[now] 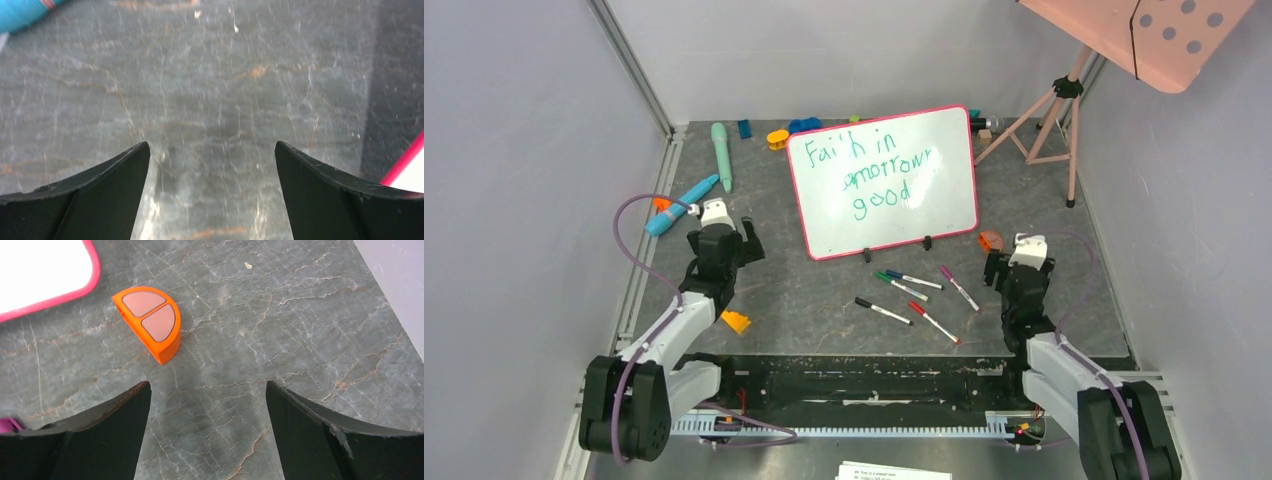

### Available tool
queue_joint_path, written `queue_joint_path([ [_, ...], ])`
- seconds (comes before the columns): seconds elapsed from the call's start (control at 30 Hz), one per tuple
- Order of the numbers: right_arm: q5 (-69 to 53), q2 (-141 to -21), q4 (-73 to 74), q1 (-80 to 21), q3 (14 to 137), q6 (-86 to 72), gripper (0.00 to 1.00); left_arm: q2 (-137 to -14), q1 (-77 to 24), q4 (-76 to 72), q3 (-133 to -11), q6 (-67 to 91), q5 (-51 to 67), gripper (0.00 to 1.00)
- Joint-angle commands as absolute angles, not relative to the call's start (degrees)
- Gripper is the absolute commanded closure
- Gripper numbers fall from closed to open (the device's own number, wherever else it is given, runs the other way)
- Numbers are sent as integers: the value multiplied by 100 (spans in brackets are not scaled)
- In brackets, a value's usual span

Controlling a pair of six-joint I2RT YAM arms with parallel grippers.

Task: Write a sentence on the whiteboard
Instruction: Reset both arms

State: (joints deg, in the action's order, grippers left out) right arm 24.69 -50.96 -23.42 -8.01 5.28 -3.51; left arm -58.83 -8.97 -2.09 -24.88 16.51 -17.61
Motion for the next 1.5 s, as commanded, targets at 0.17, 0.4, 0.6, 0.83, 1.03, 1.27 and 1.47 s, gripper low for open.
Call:
queue_joint_path([
  [0.17,1797,-6479,-5935,-505,-225,601,14,-6738,-687,-3843,-1536,458,-1362,0],
  [0.4,953,-7674,-7184,-348,-127,947,19,-7335,-686,-4452,-1746,129,-986,0],
  [0.6,926,-7909,-8067,-342,-454,958,2,-8431,-637,-6521,-1269,-432,-365,4],
  [0.83,981,-7895,-8078,-358,-471,958,2,-8432,-616,-6056,-1526,-73,-1223,0],
  [1.03,966,-7885,-8077,-358,-477,967,2,-8427,-620,-6069,-1521,-70,-1232,0],
  [1.27,968,-7885,-8077,-360,-466,967,2,-8449,-624,-6050,-1541,-78,-1245,0],
  [1.47,968,-7886,-8077,-358,-466,967,2,-8440,-624,-6056,-1529,-77,-1240,0],
])
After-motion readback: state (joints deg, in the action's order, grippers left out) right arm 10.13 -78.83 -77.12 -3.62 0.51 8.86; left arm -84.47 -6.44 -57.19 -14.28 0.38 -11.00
